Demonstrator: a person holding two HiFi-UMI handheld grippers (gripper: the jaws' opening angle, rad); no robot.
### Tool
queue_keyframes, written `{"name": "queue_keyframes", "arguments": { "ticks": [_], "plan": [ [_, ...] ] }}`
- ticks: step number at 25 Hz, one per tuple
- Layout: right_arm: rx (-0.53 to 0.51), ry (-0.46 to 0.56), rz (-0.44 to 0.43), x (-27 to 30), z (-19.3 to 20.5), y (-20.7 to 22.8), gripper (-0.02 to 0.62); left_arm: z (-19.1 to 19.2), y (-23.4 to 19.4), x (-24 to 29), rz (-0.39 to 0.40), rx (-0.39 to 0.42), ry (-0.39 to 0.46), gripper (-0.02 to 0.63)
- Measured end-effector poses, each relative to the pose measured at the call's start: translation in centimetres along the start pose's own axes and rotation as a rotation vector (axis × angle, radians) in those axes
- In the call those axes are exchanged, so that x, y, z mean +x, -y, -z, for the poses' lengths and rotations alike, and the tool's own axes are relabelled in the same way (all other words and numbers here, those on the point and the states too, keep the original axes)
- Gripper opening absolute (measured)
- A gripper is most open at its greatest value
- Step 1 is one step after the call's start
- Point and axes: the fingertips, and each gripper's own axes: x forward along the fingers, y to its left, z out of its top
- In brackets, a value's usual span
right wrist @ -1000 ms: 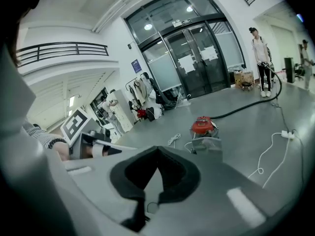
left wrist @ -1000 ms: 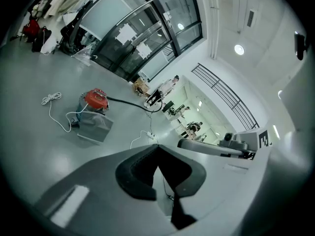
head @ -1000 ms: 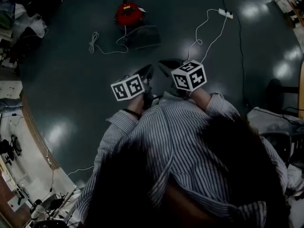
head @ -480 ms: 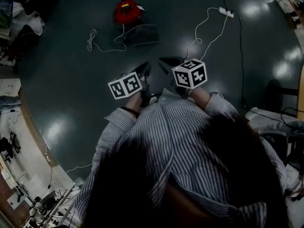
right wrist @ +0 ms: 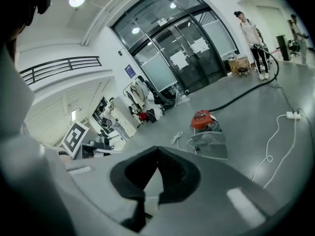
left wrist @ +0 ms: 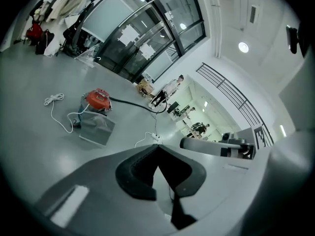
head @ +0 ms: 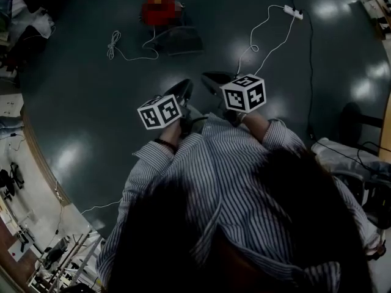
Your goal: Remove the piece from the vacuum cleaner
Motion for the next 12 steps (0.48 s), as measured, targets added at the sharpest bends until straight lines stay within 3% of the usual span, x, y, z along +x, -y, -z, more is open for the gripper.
{"name": "queue_keyframes", "arguments": {
  "ticks": [8, 12],
  "plan": [
    [0.009, -0.048, -0.009, 3.1, -0.3, 2.0, 0.002, -0.8, -3.2, 2.2, -0.002, -0.07, -0.019, 0.005],
    [0.023, -0.045, 0.006, 6.1, -2.9, 3.7, 0.002, -3.9, -5.3, 4.4, 0.008, -0.064, -0.044, 0.003]
  ]
}}
